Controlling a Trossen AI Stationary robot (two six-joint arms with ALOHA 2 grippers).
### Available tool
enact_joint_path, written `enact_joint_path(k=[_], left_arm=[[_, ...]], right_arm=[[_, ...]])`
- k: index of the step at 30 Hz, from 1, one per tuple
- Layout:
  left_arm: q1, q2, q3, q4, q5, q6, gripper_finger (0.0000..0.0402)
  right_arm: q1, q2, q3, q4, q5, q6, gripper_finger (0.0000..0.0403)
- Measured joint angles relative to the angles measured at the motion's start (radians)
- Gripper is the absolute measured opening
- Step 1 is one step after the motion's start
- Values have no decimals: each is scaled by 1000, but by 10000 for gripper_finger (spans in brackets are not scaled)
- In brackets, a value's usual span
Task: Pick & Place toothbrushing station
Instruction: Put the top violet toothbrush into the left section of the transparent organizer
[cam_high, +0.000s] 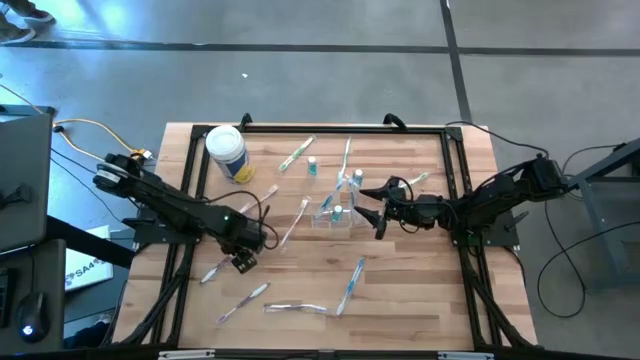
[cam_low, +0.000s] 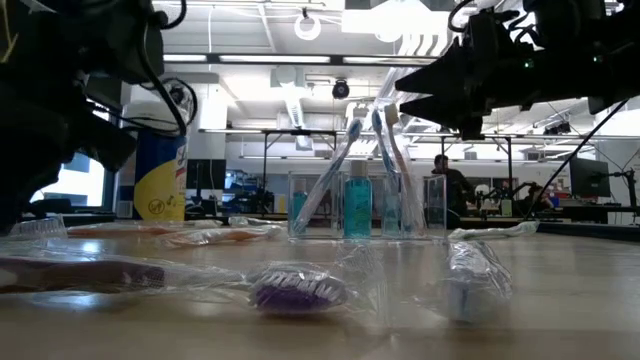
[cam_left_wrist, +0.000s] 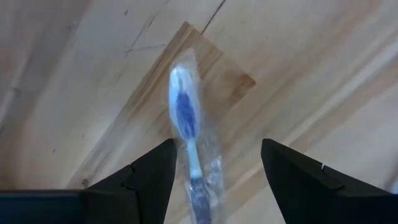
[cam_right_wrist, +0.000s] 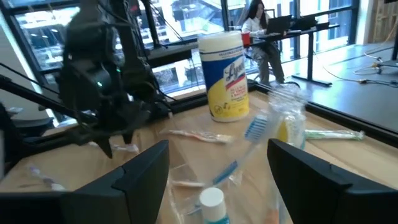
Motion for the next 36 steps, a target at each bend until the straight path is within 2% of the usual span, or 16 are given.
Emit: enact_joint_path(k=[7, 10, 14, 20, 22, 31, 36], left_arm=[[0, 32, 3, 3, 6, 20, 233], [0, 33, 2, 3, -14, 40, 214], [0, 33, 0, -4, -42, 62, 155], [0, 34, -1, -20, -52, 66, 38], [0, 35, 0, -29, -51, 65, 13], [0, 36, 14, -40, -65, 90, 5], [2, 39, 80, -70, -155, 126, 3]], right_arm=[[24, 0, 0, 63, -110, -30, 262], [38, 0, 0, 83, -138, -47, 262], [58, 0, 0, 98, -181, -67, 262], [84, 0, 0, 107, -184, -79, 262], [86, 0, 0, 107, -184, -81, 262], [86, 0, 0, 106, -184, -102, 262], [86, 0, 0, 106, -184, -102, 262]])
